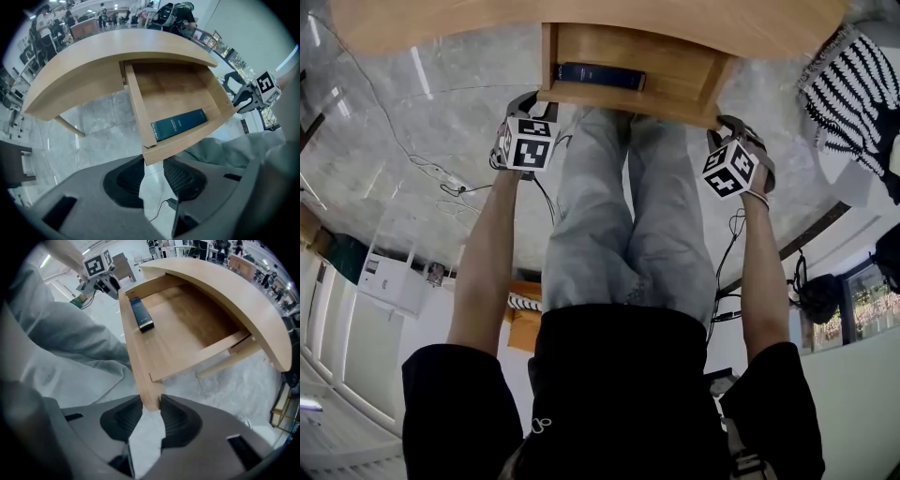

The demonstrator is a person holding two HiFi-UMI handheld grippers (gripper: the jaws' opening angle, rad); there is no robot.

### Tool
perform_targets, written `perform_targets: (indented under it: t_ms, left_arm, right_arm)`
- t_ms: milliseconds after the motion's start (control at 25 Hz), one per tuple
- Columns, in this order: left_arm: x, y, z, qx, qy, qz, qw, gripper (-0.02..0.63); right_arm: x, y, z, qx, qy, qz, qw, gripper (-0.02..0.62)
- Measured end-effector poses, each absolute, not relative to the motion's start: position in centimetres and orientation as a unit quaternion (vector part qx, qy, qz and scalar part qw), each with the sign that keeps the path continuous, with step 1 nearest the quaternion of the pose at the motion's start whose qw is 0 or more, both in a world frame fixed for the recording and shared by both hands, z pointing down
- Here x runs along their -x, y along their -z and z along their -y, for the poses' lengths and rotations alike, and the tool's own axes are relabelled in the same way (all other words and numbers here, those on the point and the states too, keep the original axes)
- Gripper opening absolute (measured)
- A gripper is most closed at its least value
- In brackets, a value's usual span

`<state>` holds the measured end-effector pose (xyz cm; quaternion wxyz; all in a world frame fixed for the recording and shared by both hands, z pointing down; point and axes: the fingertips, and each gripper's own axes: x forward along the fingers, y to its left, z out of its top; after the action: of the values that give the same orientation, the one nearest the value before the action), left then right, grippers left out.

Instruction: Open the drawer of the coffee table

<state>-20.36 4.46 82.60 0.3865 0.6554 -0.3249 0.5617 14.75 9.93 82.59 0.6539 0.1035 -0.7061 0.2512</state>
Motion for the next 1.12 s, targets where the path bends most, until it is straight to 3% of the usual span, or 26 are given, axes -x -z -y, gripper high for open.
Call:
perform_targets:
  t_ms: [640,1000,1120]
  left_arm:
    - [20.8,-85.5,-5.9,-0.629,-0.588,0.316,0.399,0.12]
    - [20.9,-83.6,-6.3,-0.576,-0.515,0.381,0.508,0.086]
    - [21.0,-82.3,-5.8,-0.579,-0.503,0.392,0.508,0.073]
  right_arm:
    - [-14.4,-85.5,-10.7,-0.144,-0.289,0.685,0.653,0.146]
    - [-15.2,-84.0,-10.9,-0.276,-0.398,0.618,0.619,0.152]
    - [-15.7,-82.7,-10.8,-0.321,-0.435,0.602,0.588,0.098]
